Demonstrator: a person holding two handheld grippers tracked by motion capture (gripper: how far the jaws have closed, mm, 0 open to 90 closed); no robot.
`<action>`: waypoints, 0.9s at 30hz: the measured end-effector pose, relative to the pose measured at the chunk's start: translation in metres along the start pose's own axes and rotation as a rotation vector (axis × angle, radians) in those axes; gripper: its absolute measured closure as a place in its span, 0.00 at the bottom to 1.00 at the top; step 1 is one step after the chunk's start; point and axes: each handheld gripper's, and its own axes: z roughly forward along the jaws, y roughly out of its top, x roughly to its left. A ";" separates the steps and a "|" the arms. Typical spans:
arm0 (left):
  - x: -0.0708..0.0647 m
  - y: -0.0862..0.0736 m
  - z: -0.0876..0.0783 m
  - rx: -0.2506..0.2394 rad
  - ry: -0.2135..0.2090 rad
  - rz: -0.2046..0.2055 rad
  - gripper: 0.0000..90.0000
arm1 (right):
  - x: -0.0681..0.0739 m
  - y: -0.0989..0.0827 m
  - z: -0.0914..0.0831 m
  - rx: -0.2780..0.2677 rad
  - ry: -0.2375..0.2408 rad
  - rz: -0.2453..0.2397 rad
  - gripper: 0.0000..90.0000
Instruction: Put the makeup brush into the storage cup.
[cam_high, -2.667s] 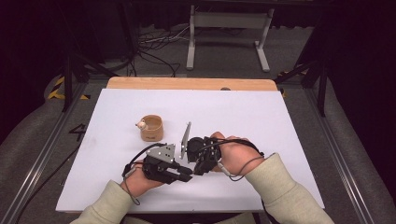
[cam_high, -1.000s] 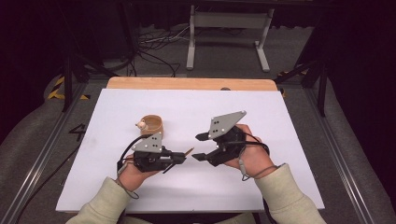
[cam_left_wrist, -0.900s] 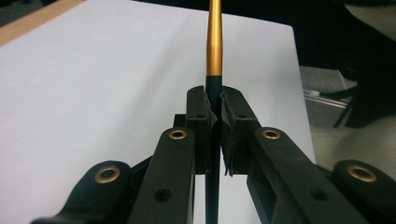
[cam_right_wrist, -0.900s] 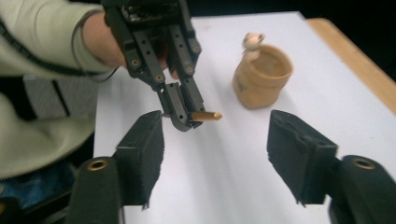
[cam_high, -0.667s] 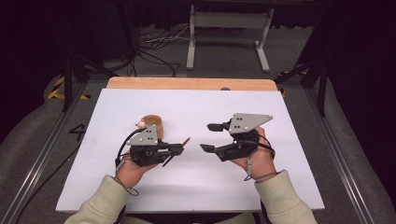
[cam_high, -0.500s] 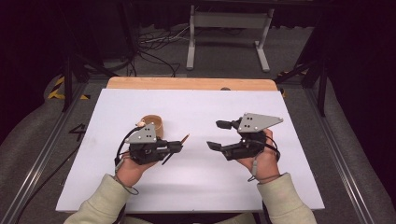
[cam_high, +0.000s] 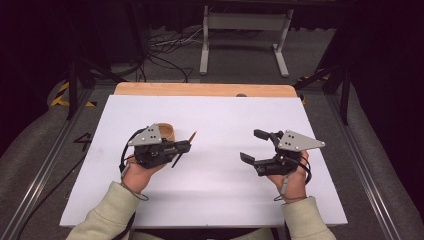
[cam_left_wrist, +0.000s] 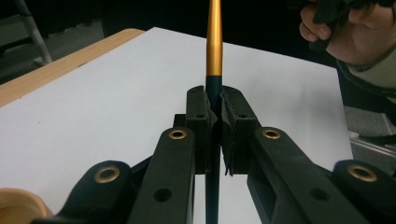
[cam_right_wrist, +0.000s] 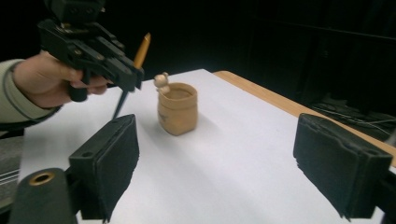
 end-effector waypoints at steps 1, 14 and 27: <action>0.002 0.000 0.000 -0.004 0.004 -0.001 0.92 | -0.001 -0.002 -0.001 0.004 -0.005 0.002 0.15; 0.011 0.004 -0.006 -0.033 0.040 -0.023 0.92 | -0.013 -0.036 -0.007 0.026 -0.113 -0.012 0.02; 0.020 0.004 -0.008 -0.085 0.106 -0.030 0.92 | -0.016 -0.053 -0.013 -0.024 -0.148 -0.001 0.00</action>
